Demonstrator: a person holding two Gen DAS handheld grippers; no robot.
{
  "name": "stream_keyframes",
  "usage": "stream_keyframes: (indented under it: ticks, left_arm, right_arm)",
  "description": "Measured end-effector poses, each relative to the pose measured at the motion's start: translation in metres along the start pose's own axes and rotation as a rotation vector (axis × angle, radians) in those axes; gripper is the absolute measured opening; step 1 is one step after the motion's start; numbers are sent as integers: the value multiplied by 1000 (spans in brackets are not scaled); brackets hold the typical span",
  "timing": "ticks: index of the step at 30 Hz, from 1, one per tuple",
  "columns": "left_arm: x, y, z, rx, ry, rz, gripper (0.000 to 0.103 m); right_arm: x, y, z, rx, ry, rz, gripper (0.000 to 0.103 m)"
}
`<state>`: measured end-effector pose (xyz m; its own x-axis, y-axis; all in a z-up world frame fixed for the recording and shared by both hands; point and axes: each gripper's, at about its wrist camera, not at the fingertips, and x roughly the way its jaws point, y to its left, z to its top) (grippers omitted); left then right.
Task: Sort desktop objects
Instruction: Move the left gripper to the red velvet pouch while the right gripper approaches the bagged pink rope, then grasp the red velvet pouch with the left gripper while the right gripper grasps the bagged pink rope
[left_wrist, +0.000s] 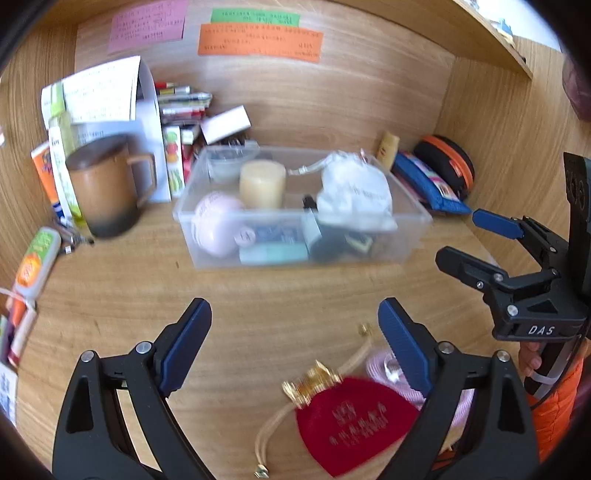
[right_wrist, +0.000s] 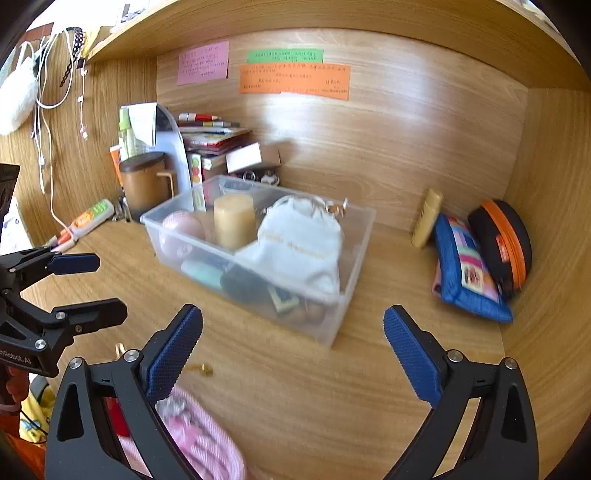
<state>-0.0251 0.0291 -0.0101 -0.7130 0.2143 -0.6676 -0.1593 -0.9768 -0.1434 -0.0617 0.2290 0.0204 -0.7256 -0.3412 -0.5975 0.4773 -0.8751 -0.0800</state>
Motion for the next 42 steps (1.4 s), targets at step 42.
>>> stream_keyframes:
  ticks: [42]
  left_arm:
    - [5,13,-70,-94,124,50,96]
  right_arm:
    - [15,65,-75,-201,228,343,103]
